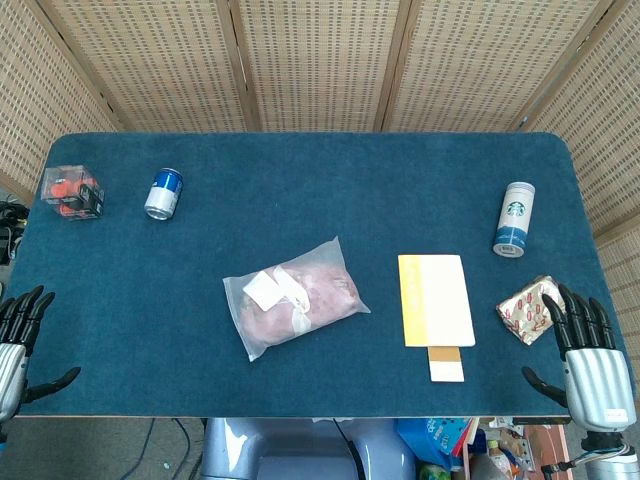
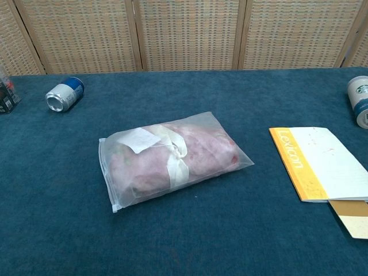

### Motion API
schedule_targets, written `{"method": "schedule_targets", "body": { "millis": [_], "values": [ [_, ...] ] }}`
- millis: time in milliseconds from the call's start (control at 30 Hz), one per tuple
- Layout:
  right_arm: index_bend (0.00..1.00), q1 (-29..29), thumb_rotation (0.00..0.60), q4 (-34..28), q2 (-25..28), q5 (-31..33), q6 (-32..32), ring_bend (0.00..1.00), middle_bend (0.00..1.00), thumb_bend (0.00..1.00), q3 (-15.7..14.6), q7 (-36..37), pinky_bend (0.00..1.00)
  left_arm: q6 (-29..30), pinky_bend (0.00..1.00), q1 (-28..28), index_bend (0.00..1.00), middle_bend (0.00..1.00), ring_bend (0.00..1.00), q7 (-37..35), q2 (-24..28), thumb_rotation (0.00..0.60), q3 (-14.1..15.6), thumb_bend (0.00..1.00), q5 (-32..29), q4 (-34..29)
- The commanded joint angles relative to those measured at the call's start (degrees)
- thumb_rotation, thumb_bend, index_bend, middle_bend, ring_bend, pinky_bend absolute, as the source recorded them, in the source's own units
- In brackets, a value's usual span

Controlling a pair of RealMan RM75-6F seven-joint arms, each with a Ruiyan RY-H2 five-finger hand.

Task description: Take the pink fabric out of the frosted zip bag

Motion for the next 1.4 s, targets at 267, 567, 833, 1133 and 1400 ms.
{"method": "schedule_targets", "body": {
  "millis": [267,567,833,1133,1400],
  "values": [
    [0.0,0.1,0.6,-0.3,0.2,-0.3,-0.6,0.0,0.0,0.0,-0.4,0.2,0.0,-0.7,0.0,-0.1,0.0,0.0,0.0,0.5,0.2,0.6,0.0,0.12,-0.7,-0.5],
    [0.0,13.1,0.6,2.1,2.2,-7.9,-14.9,0.0,0.0,0.0,1.2,9.5,0.0,-1.2,0.0,-0.4,0.0,0.0,0.0,0.6,0.1,0.6,-1.1,0.12,-2.9,-0.4],
    [0.0,29.1,0.6,2.7,-2.6,-2.7,-35.4,0.0,0.0,0.0,7.4,4.5,0.0,-2.4,0.0,-0.8,0.0,0.0,0.0,1.8,-0.2,0.6,-1.9,0.12,-5.2,-0.4],
    [0.0,40.5,0.6,4.0,-12.3,15.1,-50.5,0.0,0.0,0.0,11.2,-9.9,0.0,-4.6,0.0,-1.9,0.0,0.0,0.0,3.1,-1.0,0.6,-2.7,0.12,-7.7,0.0],
    [0.0,49.4,0.6,7.6,-19.9,38.0,-52.0,0.0,0.0,0.0,11.4,-28.5,0.0,-6.7,0.0,-2.7,0.0,0.0,0.0,4.2,-1.5,0.6,-2.9,0.12,-9.3,0.3]
  ]
}}
